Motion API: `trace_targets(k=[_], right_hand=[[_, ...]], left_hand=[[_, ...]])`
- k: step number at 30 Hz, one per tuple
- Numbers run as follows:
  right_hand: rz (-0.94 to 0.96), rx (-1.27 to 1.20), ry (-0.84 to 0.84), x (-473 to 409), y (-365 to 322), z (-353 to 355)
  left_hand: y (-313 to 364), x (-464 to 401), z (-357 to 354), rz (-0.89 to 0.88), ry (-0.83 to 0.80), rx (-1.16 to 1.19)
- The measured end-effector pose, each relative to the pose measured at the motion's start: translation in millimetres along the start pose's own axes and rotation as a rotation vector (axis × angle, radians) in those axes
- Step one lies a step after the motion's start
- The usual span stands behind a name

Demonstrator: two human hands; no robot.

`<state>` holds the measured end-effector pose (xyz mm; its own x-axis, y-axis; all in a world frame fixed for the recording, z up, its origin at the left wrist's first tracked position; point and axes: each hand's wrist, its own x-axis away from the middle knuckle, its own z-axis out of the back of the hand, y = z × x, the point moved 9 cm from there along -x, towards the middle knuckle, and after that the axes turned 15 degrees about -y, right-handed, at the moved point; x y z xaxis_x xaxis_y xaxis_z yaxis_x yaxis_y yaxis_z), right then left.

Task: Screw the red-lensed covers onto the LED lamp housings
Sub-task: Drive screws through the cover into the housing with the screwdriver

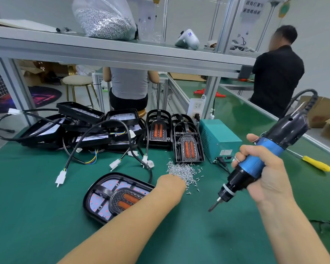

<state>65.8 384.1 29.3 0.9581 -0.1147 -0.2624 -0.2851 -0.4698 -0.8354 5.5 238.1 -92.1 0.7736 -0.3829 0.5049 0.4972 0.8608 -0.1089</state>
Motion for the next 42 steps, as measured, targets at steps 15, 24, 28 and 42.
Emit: trace_targets(k=[15,24,28,42], right_hand=[[0.182,-0.411,-0.085,-5.1,13.1,-72.6],[0.193,-0.527,-0.114,-8.8,40.8,-121.5],[0.196,-0.498,-0.108,-8.2,44.3,-125.3],[0.248,-0.426,-0.132,-3.8,41.6,-126.6]], left_hand=[[-95.3,98.0,-44.5,-0.522,0.355,2.622],[-82.9,119.1,-59.5,-0.586,0.278,2.857],[-76.7,122.1,-56.4,-0.632,0.258,2.872],[-75.5,120.5,-59.7,-0.535,0.428,2.891]])
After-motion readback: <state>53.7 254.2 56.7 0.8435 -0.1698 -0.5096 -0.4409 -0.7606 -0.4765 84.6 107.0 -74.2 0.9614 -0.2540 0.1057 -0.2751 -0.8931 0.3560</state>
